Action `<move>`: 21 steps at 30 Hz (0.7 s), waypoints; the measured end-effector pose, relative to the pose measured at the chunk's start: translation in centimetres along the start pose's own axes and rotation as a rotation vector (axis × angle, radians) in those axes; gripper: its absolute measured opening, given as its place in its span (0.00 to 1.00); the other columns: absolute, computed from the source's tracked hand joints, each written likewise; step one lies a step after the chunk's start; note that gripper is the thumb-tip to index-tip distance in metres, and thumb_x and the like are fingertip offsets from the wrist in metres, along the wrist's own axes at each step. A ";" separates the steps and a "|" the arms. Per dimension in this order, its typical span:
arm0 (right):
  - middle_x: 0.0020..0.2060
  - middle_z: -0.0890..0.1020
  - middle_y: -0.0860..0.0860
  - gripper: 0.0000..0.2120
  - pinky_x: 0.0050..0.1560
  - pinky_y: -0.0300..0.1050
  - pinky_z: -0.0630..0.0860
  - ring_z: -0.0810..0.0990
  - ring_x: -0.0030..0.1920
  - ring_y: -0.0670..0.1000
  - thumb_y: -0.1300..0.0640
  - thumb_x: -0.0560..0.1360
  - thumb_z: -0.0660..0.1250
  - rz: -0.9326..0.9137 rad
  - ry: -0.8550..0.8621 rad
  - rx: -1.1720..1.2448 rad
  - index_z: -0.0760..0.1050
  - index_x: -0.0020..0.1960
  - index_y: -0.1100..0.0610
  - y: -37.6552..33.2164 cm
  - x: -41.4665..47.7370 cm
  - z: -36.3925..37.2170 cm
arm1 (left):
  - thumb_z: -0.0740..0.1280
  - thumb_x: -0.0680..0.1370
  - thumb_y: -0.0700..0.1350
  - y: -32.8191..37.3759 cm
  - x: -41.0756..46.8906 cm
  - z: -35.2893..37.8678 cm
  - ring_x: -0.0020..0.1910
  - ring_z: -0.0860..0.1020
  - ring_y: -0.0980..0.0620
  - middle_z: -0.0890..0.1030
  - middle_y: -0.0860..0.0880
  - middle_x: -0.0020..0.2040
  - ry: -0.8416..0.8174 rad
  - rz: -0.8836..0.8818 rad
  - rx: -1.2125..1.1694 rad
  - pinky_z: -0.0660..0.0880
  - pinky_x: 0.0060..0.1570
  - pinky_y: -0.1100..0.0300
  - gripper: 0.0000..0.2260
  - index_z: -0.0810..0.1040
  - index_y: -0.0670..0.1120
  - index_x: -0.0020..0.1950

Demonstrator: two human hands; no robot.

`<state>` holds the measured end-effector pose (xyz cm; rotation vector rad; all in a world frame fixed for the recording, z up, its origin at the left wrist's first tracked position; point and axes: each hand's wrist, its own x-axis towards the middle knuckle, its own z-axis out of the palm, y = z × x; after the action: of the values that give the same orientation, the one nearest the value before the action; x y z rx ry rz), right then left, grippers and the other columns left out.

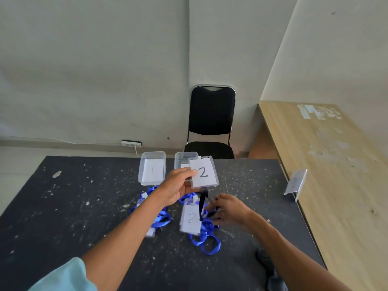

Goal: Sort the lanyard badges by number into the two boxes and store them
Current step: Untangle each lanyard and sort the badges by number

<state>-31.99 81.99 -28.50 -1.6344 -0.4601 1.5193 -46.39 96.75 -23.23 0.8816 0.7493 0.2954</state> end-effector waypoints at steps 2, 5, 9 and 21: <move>0.56 0.82 0.63 0.10 0.50 0.60 0.81 0.82 0.53 0.67 0.64 0.80 0.56 0.040 -0.018 0.248 0.72 0.58 0.65 -0.9 0.4 0.8 | 0.64 0.81 0.38 0.4 0.1 -0.7 0.47 0.84 0.45 0.83 0.37 0.54 -0.011 -0.005 0.004 0.83 0.39 0.58 0.12 0.76 0.36 0.63; 0.54 0.78 0.65 0.14 0.57 0.62 0.76 0.81 0.55 0.68 0.68 0.77 0.53 0.170 0.009 0.228 0.70 0.60 0.66 -1.4 0.9 1.9 | 0.64 0.81 0.38 1.3 0.2 -1.5 0.46 0.85 0.45 0.84 0.38 0.52 -0.015 0.004 -0.007 0.83 0.40 0.58 0.10 0.77 0.37 0.61; 0.65 0.68 0.76 0.25 0.64 0.68 0.70 0.72 0.62 0.76 0.59 0.80 0.55 0.402 0.004 0.459 0.57 0.71 0.72 -0.9 1.6 3.2 | 0.64 0.81 0.38 2.4 0.2 -1.5 0.46 0.85 0.46 0.84 0.39 0.52 -0.053 0.004 -0.005 0.83 0.41 0.58 0.10 0.77 0.37 0.61; 0.52 0.83 0.62 0.13 0.50 0.52 0.80 0.81 0.52 0.57 0.61 0.82 0.57 0.038 0.209 0.279 0.79 0.58 0.60 -4.8 1.8 2.4 | 0.64 0.81 0.40 -0.9 0.6 -3.8 0.55 0.84 0.44 0.84 0.40 0.55 0.013 -0.111 0.221 0.83 0.48 0.47 0.10 0.76 0.38 0.62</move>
<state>-32.64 86.92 -25.73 -1.5647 -0.0981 1.3534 -48.67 98.69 -25.73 1.0424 0.8510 0.1212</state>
